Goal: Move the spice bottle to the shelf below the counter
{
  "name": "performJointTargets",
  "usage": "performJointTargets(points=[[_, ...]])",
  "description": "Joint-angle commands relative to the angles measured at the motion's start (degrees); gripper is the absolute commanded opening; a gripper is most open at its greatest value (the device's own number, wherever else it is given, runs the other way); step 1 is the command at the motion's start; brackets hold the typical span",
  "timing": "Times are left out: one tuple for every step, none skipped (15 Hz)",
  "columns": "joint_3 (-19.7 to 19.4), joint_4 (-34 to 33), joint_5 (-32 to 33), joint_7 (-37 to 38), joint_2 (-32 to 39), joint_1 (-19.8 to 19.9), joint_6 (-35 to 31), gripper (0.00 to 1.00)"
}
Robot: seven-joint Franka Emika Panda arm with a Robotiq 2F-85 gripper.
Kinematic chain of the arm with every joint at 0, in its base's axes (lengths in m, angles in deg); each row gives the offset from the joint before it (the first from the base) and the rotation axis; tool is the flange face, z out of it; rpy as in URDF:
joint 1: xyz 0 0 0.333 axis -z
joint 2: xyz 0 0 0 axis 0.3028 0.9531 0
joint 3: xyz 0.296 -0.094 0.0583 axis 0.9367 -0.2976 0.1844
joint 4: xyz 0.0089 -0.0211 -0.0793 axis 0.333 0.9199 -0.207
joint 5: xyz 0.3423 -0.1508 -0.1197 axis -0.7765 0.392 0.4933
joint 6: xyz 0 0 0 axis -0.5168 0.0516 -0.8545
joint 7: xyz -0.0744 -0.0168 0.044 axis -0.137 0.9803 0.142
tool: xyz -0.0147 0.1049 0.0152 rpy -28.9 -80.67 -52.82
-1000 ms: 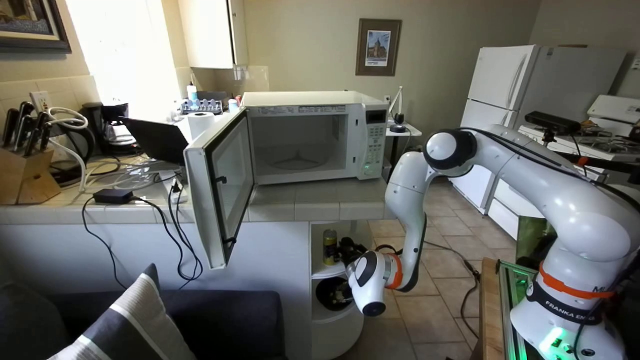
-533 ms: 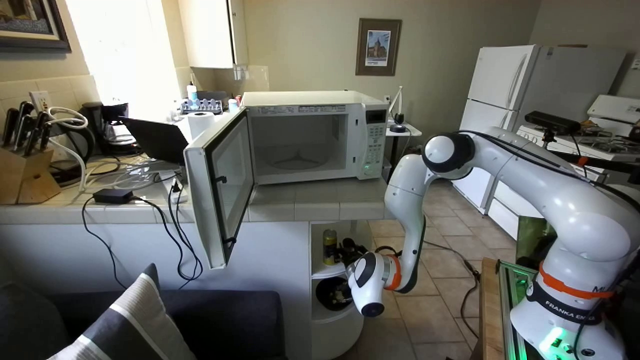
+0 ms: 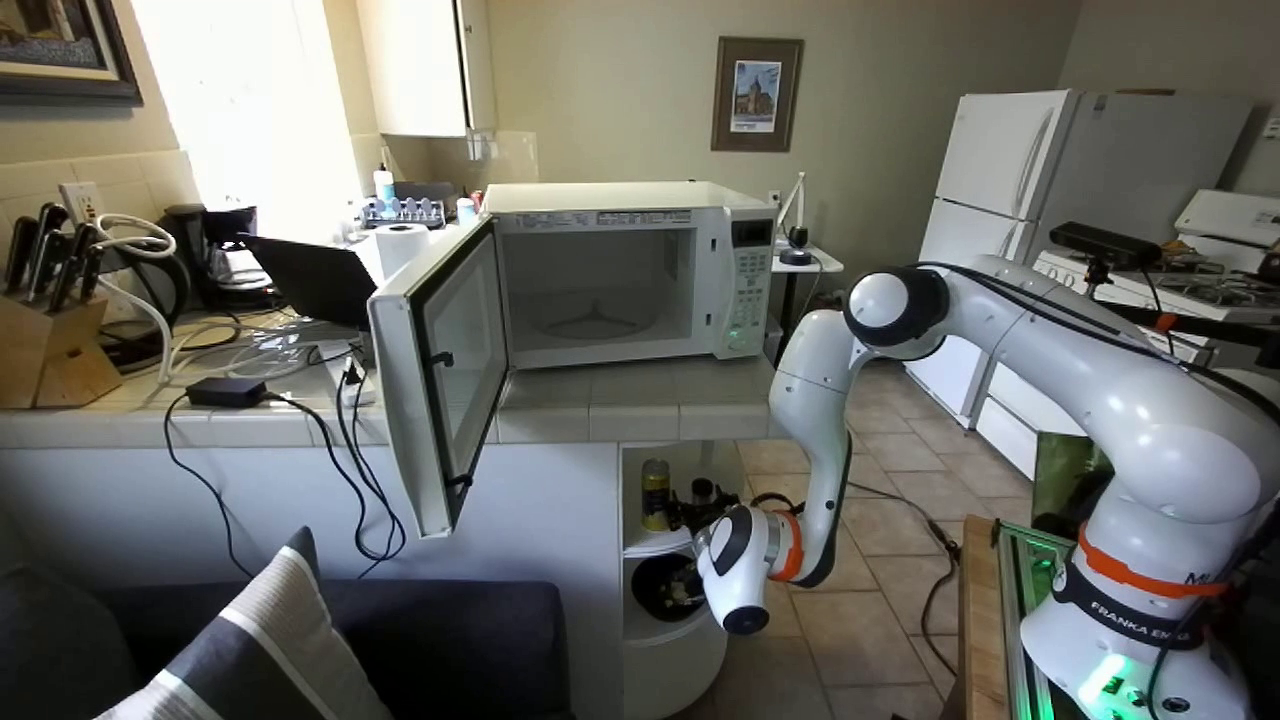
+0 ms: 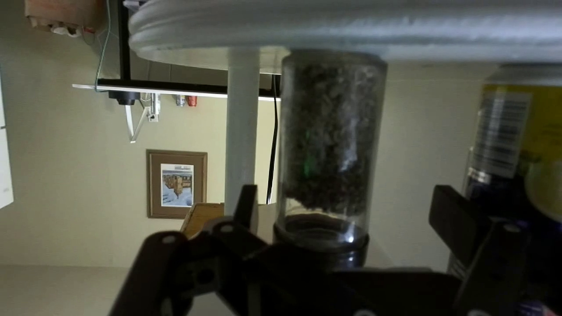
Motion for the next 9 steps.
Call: performJointTargets(points=[[0.2, -0.3, 0.0, 1.7, 0.7, 0.4, -0.9, 1.0], [0.3, -0.2, 0.0, 1.7, 0.7, 0.5, -0.9, 1.0], [0.3, 0.1, 0.0, 1.7, 0.6, 0.7, -1.1, 1.0], [0.3, 0.1, 0.0, 1.7, 0.6, 0.7, -1.2, 1.0], [0.4, 0.1, 0.0, 1.7, 0.4, 0.6, -1.4, 1.0], [0.4, -0.2, 0.0, 1.7, 0.2, 0.1, -1.6, 1.0], [0.5, -0.7, 0.0, 1.7, -0.4, -1.0, -2.5, 1.0], [0.6, -0.9, 0.0, 1.7, -0.9, -1.6, -3.3, 1.0], [0.7, -1.0, 0.0, 1.7, -1.6, -2.5, -4.6, 1.0]])
